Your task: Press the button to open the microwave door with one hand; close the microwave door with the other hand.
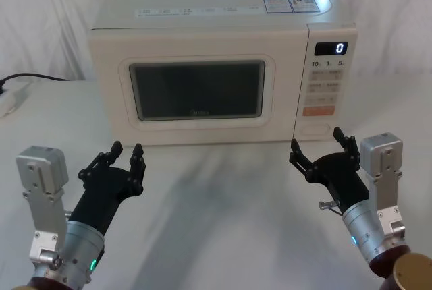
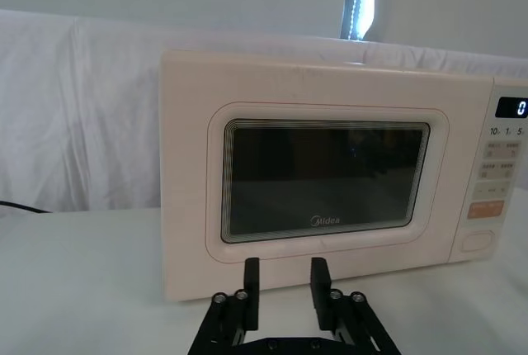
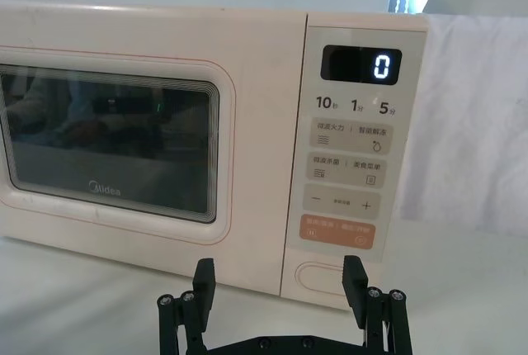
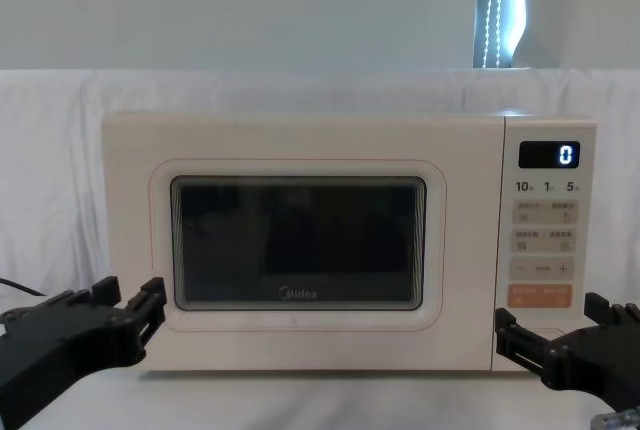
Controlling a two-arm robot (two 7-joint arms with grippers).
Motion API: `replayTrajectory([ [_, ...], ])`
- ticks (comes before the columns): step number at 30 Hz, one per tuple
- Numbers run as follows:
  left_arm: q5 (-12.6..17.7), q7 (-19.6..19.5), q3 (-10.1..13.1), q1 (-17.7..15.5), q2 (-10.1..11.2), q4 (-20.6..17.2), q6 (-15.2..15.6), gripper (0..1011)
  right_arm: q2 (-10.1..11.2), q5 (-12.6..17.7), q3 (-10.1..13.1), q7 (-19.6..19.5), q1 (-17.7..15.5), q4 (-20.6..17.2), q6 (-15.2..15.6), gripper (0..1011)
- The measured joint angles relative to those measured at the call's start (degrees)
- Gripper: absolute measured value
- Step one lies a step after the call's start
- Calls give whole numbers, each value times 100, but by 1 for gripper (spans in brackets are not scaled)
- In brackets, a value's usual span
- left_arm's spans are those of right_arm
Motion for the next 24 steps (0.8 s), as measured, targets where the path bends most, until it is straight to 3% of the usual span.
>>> replayTrajectory([
  [18,0,0,0,0,0,0,0,947,0,0,0,0,0,0,0,1000],
  [24,0,0,0,0,0,0,0,1001,0,0,0,0,0,0,0,1000],
])
